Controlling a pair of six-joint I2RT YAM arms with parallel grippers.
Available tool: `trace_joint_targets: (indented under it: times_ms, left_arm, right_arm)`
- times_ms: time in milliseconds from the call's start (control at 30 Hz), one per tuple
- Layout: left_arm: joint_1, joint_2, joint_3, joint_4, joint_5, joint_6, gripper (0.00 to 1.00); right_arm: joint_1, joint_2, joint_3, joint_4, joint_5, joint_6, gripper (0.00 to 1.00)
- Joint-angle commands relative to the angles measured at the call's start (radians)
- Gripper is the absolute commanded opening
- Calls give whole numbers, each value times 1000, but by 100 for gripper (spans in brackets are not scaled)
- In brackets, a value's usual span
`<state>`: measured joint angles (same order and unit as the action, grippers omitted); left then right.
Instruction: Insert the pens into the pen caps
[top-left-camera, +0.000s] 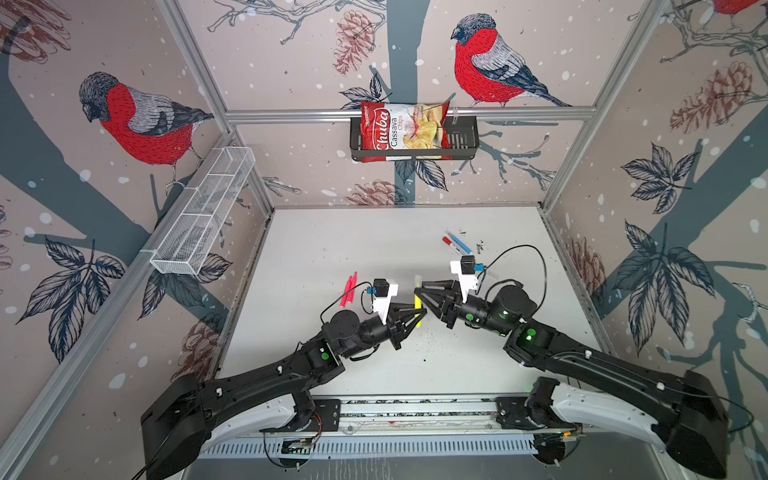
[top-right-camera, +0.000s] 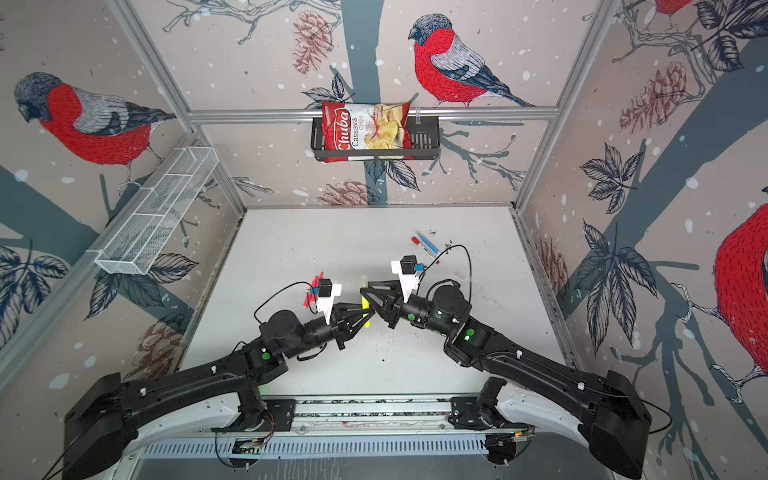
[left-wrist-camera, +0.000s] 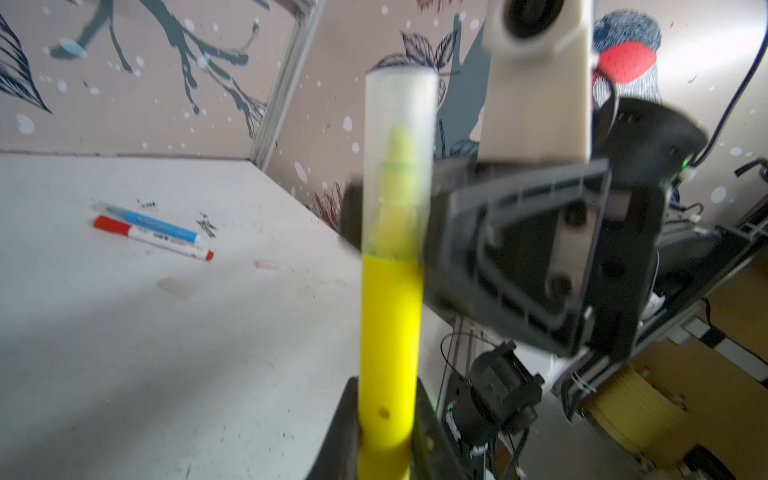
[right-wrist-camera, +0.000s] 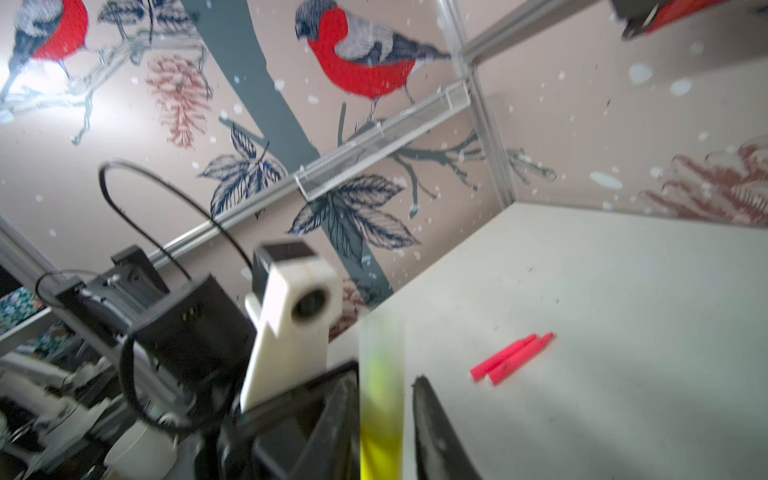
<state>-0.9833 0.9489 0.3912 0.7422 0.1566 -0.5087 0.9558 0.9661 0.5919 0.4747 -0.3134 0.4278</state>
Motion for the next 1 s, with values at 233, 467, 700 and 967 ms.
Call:
trace_joint_targets:
  times_ms: [233, 467, 700, 967]
  left_arm:
    - [3, -37, -32, 139, -47, 2, 0]
    - [3, -34, -31, 135, -51, 9, 0]
    - [2, -4, -12, 120, -43, 21, 0]
    - [3, 26, -12, 114, -39, 25, 0]
  right_arm:
    - [-130, -133, 40, -160, -158, -22, 47]
    - [-146, -131, 42, -187, -171, -21, 50]
    - [-135, -68, 84, -199, -203, -40, 54]
    - [-105, 3, 121, -210, -214, -72, 53]
